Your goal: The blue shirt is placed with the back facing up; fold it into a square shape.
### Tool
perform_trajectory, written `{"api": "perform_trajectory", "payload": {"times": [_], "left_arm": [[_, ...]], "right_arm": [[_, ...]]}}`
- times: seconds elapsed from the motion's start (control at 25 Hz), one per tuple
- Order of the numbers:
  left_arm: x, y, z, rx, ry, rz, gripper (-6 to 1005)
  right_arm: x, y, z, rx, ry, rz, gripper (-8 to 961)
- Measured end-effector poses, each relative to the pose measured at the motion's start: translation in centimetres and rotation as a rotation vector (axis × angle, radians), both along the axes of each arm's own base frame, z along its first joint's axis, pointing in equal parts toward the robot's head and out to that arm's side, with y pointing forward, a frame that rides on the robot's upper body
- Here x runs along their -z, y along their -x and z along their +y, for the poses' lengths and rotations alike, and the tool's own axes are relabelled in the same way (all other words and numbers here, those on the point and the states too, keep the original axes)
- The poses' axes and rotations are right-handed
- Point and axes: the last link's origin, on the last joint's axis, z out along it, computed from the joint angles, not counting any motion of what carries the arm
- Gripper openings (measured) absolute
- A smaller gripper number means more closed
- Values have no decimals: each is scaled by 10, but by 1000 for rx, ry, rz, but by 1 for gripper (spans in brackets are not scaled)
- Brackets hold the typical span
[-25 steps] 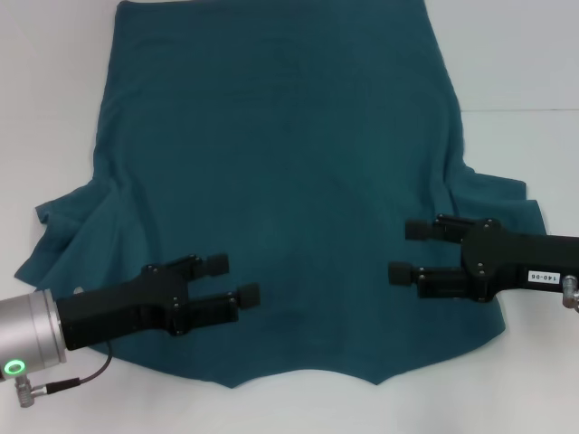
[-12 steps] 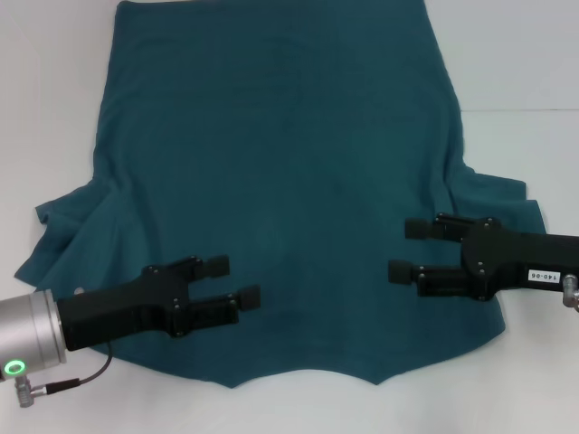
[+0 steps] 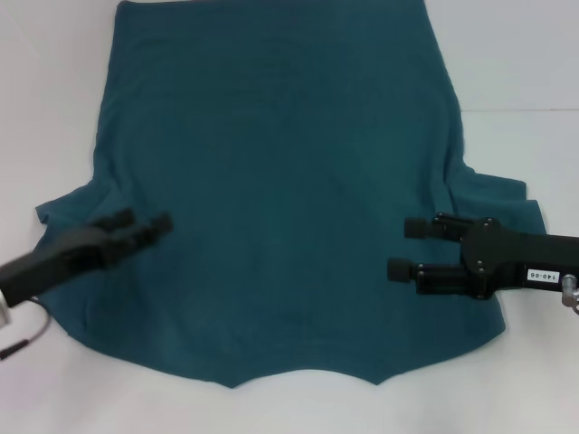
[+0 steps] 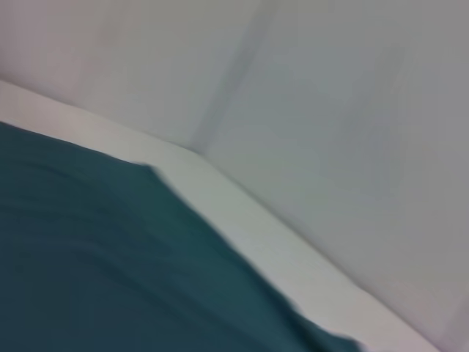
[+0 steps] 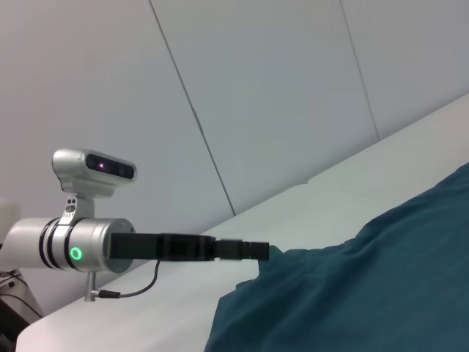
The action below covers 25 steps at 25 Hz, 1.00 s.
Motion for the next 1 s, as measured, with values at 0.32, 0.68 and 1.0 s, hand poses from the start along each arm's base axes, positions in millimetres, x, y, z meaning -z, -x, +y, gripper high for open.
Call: {"api": "perform_trajectory", "payload": {"times": [0.32,0.68,1.0], "left_arm": [[-22,43,9,-276,-169,26,882],[-20,58,14,-377,-198,93,877],[-10,59,21,-407,-180,133,872]], "right_arm": [[2,2,1,14,-3,25,917],[5,4,1,21,1,46,915],[4,3,0,24,-1,48,913]]}}
